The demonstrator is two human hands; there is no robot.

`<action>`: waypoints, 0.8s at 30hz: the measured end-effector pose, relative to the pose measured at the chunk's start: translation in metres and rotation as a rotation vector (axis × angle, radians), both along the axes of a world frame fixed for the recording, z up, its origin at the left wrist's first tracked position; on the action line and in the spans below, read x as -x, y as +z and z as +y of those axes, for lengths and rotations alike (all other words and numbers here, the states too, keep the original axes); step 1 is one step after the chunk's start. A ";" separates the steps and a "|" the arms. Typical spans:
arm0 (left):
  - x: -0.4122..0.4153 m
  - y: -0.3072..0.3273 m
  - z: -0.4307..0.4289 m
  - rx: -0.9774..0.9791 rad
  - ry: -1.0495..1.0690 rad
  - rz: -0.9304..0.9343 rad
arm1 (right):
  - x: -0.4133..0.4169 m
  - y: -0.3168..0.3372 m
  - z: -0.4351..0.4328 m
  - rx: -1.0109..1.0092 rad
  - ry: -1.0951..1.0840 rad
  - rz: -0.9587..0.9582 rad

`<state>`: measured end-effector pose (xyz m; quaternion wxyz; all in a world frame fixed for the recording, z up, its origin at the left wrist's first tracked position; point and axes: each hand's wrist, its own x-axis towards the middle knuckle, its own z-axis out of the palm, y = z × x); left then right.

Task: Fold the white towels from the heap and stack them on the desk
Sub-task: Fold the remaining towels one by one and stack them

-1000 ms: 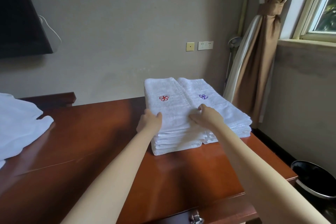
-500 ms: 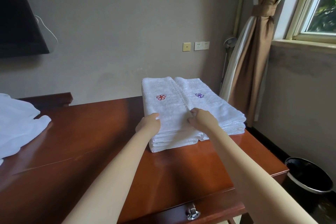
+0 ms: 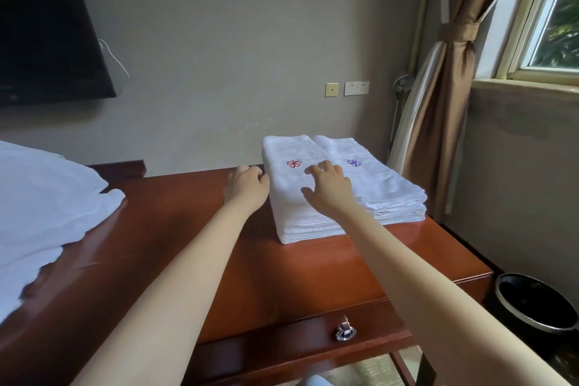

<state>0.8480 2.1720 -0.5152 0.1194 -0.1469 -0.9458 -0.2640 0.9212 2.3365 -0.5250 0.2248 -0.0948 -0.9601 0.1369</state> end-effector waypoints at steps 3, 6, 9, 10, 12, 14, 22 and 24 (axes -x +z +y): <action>-0.010 0.013 -0.035 -0.075 -0.029 0.004 | -0.002 0.017 -0.034 0.135 0.121 -0.041; -0.025 0.018 -0.076 -0.106 -0.039 0.016 | -0.007 0.029 -0.075 0.172 0.221 -0.076; -0.035 0.022 -0.121 -0.120 0.001 0.021 | -0.011 0.038 -0.119 0.151 0.309 -0.102; -0.037 0.023 -0.138 -0.126 0.022 0.020 | -0.012 0.040 -0.133 0.151 0.333 -0.111; -0.041 0.021 -0.174 -0.142 0.069 0.019 | -0.009 0.043 -0.165 0.147 0.376 -0.120; -0.044 0.017 -0.210 -0.162 0.111 0.004 | -0.005 0.043 -0.199 0.133 0.426 -0.142; -0.032 -0.013 -0.331 -0.148 0.279 -0.104 | 0.031 0.027 -0.307 0.076 0.586 -0.221; -0.022 -0.021 -0.352 -0.164 0.326 -0.115 | 0.046 0.018 -0.322 0.070 0.604 -0.242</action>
